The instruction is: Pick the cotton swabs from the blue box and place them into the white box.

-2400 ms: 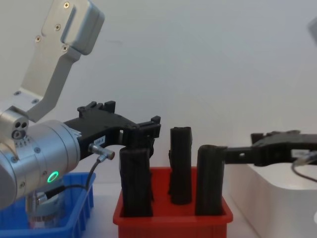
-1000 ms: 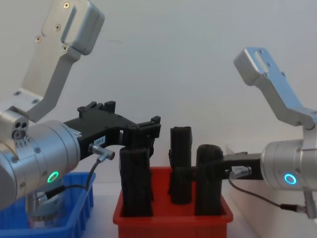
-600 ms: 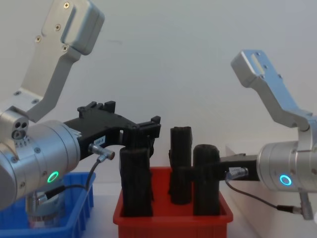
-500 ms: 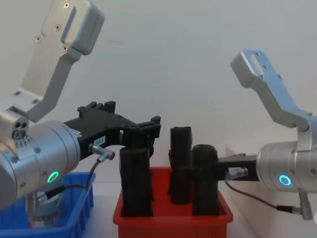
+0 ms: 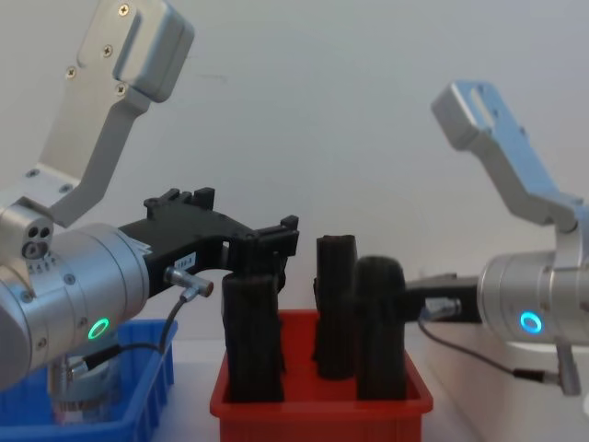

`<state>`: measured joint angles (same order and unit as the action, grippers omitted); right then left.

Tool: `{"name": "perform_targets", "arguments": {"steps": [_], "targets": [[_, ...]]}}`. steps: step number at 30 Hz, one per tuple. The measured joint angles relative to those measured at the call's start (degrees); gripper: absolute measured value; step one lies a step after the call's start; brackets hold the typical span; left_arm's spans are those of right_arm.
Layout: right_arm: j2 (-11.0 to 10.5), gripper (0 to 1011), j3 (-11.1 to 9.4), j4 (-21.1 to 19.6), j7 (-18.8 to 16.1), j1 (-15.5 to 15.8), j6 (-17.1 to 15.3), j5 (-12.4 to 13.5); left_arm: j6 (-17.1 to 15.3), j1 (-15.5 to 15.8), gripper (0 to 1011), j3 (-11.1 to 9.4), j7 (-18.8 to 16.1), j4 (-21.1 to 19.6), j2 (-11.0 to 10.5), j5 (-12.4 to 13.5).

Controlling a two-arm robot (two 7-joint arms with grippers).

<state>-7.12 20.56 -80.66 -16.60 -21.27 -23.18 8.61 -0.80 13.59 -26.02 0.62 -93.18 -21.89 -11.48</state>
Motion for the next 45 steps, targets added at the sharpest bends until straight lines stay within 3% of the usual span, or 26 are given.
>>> {"name": "perform_targets", "arguments": {"steps": [16,25,37,45], "targets": [[-1.61,344,-1.88,-6.72,1.21,0.7,4.56,2.07,0.0,0.0,1003,0.0,0.0,0.0,0.0,0.0],[-3.24,343,-3.77,-10.75,4.06,0.99,9.05,2.12,0.0,0.0,1003,0.0,0.0,0.0,0.0,0.0],[-5.33,343,-6.37,-11.76,9.17,0.92,13.79,0.14,0.0,0.0,1003,0.0,0.0,0.0,0.0,0.0],[-6.42,343,-7.84,-9.25,13.15,0.82,15.46,-1.98,0.0,0.0,1003,0.0,0.0,0.0,0.0,0.0]]}}
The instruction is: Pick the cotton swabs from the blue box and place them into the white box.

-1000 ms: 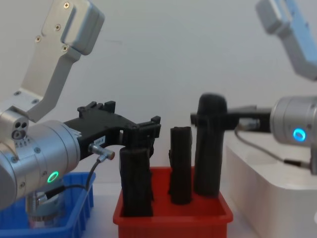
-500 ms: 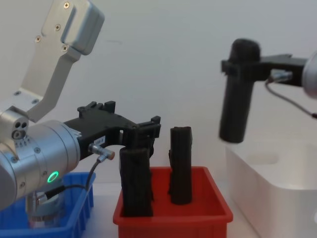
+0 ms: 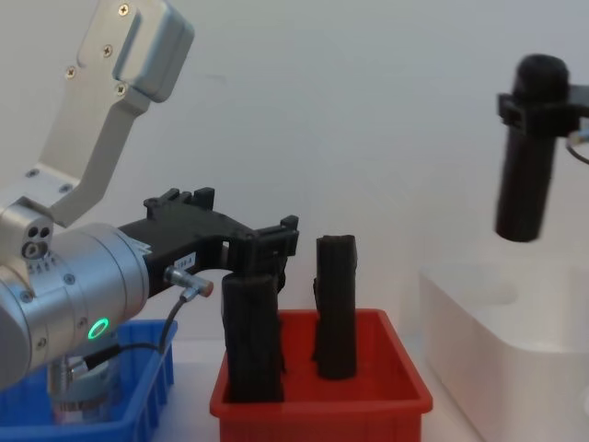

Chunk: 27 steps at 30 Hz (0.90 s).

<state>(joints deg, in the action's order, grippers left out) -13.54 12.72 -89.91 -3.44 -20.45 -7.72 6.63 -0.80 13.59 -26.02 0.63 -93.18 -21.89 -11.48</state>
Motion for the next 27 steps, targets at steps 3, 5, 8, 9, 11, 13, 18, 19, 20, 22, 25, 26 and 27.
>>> {"name": "perform_targets", "arguments": {"steps": [3,5,8,9,11,13,18,19,20,22,25,26,27], "targets": [[-0.15,343,-0.28,0.95,0.94,-0.06,0.03,-0.52,0.0,0.0,1003,0.0,0.0,0.0,0.0,0.0],[-0.24,343,-0.48,1.89,1.66,-0.12,0.03,-0.93,0.0,0.0,1003,0.0,0.0,0.0,0.0,0.0],[-0.32,345,-0.67,2.9,2.2,-0.24,0.02,-1.31,0.0,0.0,1003,0.0,0.0,0.0,0.0,0.0],[-0.34,387,-0.79,3.53,2.5,-0.31,0.03,-1.53,0.0,0.0,1003,0.0,0.0,0.0,0.0,0.0],[-0.37,439,-0.91,4.35,2.92,-0.42,0.03,-1.83,0.0,0.0,1003,0.0,0.0,0.0,0.0,0.0],[-0.39,492,-1.0,4.82,3.13,-0.47,0.03,-2.0,0.0,0.0,1003,0.0,0.0,0.0,0.0,0.0],[-0.44,650,-1.2,6.07,3.72,-0.64,0.06,-2.45,0.0,0.0,1003,0.0,0.0,0.0,0.0,0.0],[-0.45,669,-1.23,6.23,3.8,-0.66,0.07,-2.52,0.0,0.0,1003,0.0,0.0,0.0,0.0,0.0],[-0.45,708,-1.25,6.35,3.84,-0.67,0.07,-2.56,0.0,0.0,1003,0.0,0.0,0.0,0.0,0.0],[-0.47,783,-1.3,6.67,4.01,-0.73,0.09,-2.66,0.0,0.0,1003,0.0,0.0,0.0,0.0,0.0],[-0.48,859,-1.36,7.03,4.18,-0.77,0.11,-2.79,0.0,0.0,1003,0.0,0.0,0.0,0.0,0.0],[-0.48,871,-1.38,7.12,4.22,-0.79,0.12,-2.82,0.0,0.0,1003,0.0,0.0,0.0,0.0,0.0],[-0.49,910,-1.39,7.18,4.25,-0.79,0.12,-2.84,0.0,0.0,1003,0.0,0.0,0.0,0.0,0.0]]}}
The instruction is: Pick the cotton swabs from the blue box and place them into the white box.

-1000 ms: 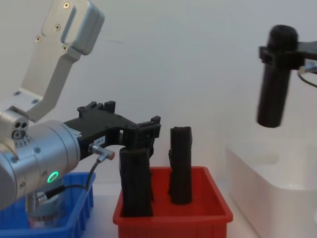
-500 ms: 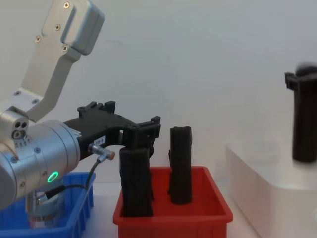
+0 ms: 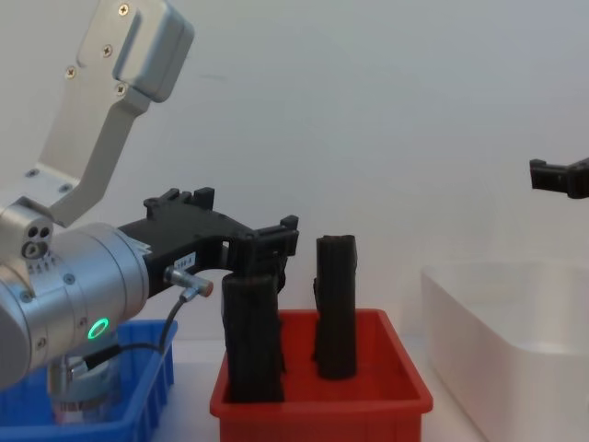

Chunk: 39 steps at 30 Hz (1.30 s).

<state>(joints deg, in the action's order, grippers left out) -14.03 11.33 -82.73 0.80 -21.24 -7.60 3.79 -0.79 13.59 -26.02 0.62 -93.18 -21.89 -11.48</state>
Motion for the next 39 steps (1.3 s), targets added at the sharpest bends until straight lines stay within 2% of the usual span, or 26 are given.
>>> {"name": "perform_targets", "arguments": {"steps": [4,14,20,30,34,39], "targets": [[-0.03,1001,-0.07,0.35,0.16,-0.04,0.02,-0.15,-0.09,-0.15,1003,0.08,-0.09,-0.2,-0.2,0.01],[-0.05,1002,-0.13,0.79,0.37,-0.1,0.02,-0.28,-1.69,-2.53,1003,1.44,-3.42,-3.25,-2.83,-1.18],[-0.05,1001,-0.17,0.95,0.43,-0.13,0.02,-0.33,-3.15,-5.71,1003,2.91,-7.32,-6.24,-6.09,-3.61],[-0.05,1001,-0.18,1.06,0.47,-0.14,0.02,-0.39,-3.95,-12.06,1003,5.77,-14.03,-10.98,-12.11,-9.46],[-0.05,1001,-0.18,1.08,0.49,-0.13,0.02,-0.39,-4.05,-13.44,1003,6.39,-15.35,-11.89,-13.35,-10.68],[-0.05,1001,-0.18,1.12,0.52,-0.13,0.02,-0.39,-4.19,-14.17,1003,6.76,-15.96,-12.31,-13.81,-11.2]]}}
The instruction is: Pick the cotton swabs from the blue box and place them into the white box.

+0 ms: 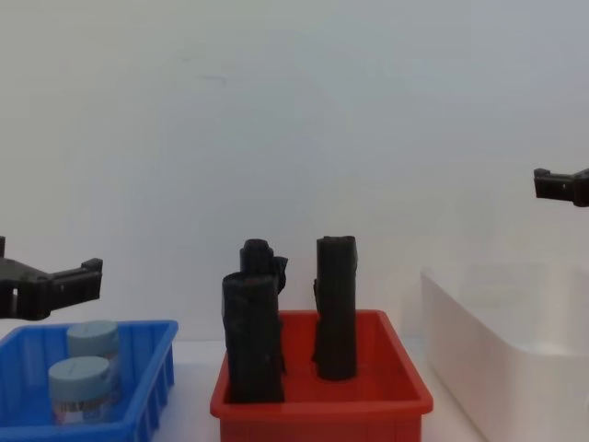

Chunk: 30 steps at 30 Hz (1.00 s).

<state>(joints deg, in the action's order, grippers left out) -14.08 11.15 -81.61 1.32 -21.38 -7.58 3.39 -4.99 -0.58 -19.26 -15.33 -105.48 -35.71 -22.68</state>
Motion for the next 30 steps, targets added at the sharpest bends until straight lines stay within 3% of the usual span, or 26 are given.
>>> {"name": "perform_targets", "arguments": {"steps": [7,13,21,30], "targets": [[0.0,1001,0.0,0.03,0.0,0.0,0.0,0.0,-0.48,0.93,1003,0.05,2.05,1.01,1.09,0.09],[0.0,1001,0.0,0.03,0.0,0.0,0.0,0.0,-2.08,3.5,1003,-0.03,7.0,3.82,3.12,0.1],[0.0,1001,0.0,0.03,0.0,0.0,0.0,0.0,-6.55,7.65,1003,0.1,13.35,8.37,5.54,-0.51],[0.0,1001,0.0,0.02,0.0,0.0,0.0,0.0,-9.89,10.21,1003,0.98,16.28,12.23,6.57,-1.13]]}}
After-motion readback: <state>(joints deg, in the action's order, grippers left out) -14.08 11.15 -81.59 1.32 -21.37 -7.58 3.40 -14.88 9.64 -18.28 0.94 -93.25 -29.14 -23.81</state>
